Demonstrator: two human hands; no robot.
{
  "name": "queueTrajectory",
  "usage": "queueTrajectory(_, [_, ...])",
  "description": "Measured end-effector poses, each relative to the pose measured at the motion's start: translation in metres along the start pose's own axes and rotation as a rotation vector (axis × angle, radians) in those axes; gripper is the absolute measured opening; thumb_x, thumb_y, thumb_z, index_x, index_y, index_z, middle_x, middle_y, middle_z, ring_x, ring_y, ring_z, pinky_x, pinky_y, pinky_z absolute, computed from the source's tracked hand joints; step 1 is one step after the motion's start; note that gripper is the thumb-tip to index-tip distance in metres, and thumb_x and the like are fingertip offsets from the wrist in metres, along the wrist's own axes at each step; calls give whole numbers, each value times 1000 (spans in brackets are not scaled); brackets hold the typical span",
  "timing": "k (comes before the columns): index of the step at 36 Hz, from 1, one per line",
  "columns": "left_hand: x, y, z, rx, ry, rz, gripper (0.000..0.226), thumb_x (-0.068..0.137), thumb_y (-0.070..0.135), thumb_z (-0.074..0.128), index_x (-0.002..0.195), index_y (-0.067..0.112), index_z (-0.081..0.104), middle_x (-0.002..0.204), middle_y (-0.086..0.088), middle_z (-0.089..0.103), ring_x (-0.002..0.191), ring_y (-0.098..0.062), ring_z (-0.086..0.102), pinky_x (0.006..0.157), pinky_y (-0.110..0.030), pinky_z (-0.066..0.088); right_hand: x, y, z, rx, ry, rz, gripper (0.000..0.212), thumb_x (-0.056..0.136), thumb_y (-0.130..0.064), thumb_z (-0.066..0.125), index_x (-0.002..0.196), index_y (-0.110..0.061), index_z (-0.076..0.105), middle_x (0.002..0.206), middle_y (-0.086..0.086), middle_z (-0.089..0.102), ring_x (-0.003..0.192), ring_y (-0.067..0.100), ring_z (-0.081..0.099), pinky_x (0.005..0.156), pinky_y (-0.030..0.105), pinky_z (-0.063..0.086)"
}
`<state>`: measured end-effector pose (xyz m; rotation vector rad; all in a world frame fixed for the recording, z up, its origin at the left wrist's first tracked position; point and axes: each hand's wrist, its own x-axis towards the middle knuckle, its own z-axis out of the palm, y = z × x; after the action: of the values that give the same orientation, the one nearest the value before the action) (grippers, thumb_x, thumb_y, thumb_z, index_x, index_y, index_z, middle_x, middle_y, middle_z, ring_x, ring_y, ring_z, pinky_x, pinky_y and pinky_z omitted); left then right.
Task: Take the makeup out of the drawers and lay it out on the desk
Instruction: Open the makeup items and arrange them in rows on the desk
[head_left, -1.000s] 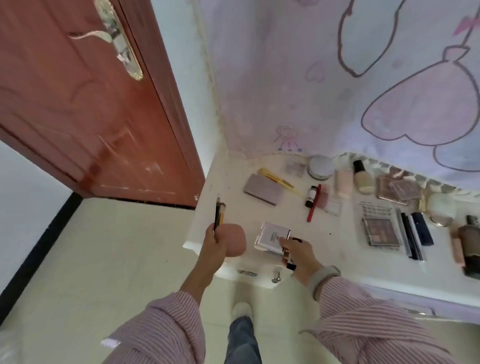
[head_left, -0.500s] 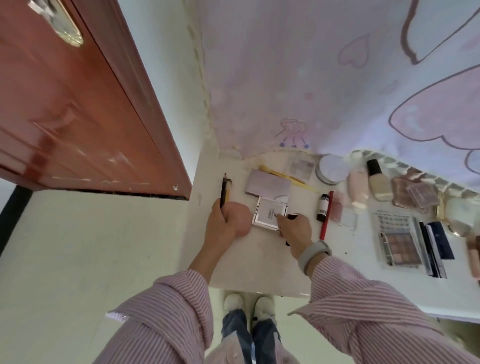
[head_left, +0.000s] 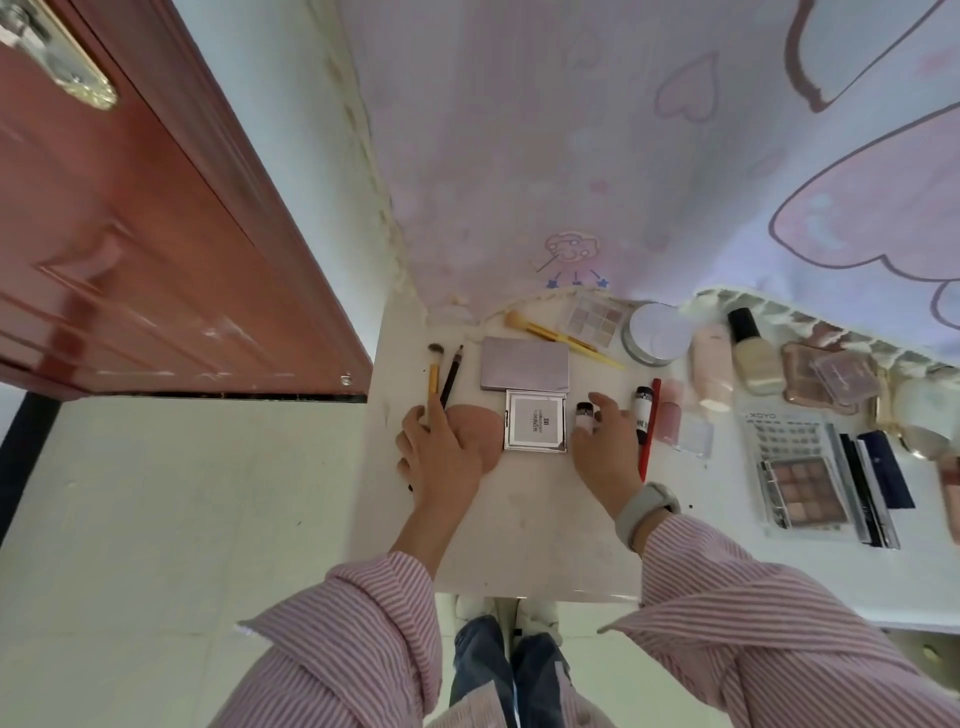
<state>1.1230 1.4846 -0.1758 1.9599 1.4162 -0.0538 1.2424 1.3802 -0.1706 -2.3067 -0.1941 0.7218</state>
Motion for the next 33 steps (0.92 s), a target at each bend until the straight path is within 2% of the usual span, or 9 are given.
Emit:
queueTrajectory(2, [-3, 0, 1, 8, 10, 18, 56, 96, 19, 40, 148, 15, 17, 148, -6, 19, 130, -28, 22, 104, -45, 25, -4, 3, 0, -56, -17, -54, 50, 89, 1, 43, 137, -9, 40, 138, 14, 31, 113, 31, 50, 101, 35, 40])
queueTrajectory(6, [-5, -1, 2, 37, 17, 48, 55, 96, 16, 38, 147, 11, 19, 151, -4, 19, 134, -26, 18, 107, -43, 23, -13, 11, -1, -197, -49, -177, 49, 91, -1, 44, 139, -9, 37, 141, 12, 30, 128, 25, 36, 102, 20, 26])
queueTrajectory(8, [-4, -1, 3, 44, -6, 61, 56, 96, 17, 37, 148, 9, 15, 153, -5, 13, 137, -27, 13, 110, -43, 19, -18, 16, -1, -244, -45, -259, 49, 92, -2, 42, 140, -9, 36, 144, 11, 30, 132, 25, 30, 106, 23, 24])
queueTrajectory(13, [-5, -2, 8, -104, -127, 117, 62, 99, 18, 34, 148, 5, -1, 157, -5, -9, 143, -23, -13, 117, -37, 1, -26, 29, 0, -399, -69, -439, 51, 95, -8, 40, 144, -9, 29, 153, 9, 22, 141, 23, 20, 113, 29, 21])
queueTrajectory(17, [-8, 0, 12, 32, -180, 141, 68, 98, 22, 36, 147, 7, -9, 156, -8, -14, 141, -29, -20, 115, -41, -6, -25, 45, 2, -574, -102, -590, 55, 90, -8, 40, 144, -5, 29, 153, 14, 23, 142, 30, 17, 113, 45, 25])
queueTrajectory(21, [-8, 4, 12, 112, -204, 162, 72, 98, 26, 36, 146, 6, -14, 155, -11, -19, 140, -31, -22, 113, -43, -10, -22, 50, -3, -634, -109, -600, 59, 93, -10, 44, 147, -11, 19, 155, 7, 13, 143, 27, 10, 115, 43, 18])
queueTrajectory(28, [-4, 9, 13, 131, -268, 225, 75, 98, 31, 39, 146, 6, -13, 155, -10, -18, 140, -31, -21, 113, -42, -8, -14, 46, -10, -683, -132, -537, 58, 98, -16, 32, 149, -15, 3, 156, 3, -8, 145, 22, -5, 115, 32, 3])
queueTrajectory(33, [-1, 8, 10, 37, -273, 266, 69, 98, 22, 39, 148, 8, -6, 157, -6, -13, 142, -25, -19, 114, -38, -8, -15, 41, -14, -679, -161, -502, 58, 99, -18, 30, 149, -14, 1, 156, 6, -11, 144, 21, -10, 119, 35, 6])
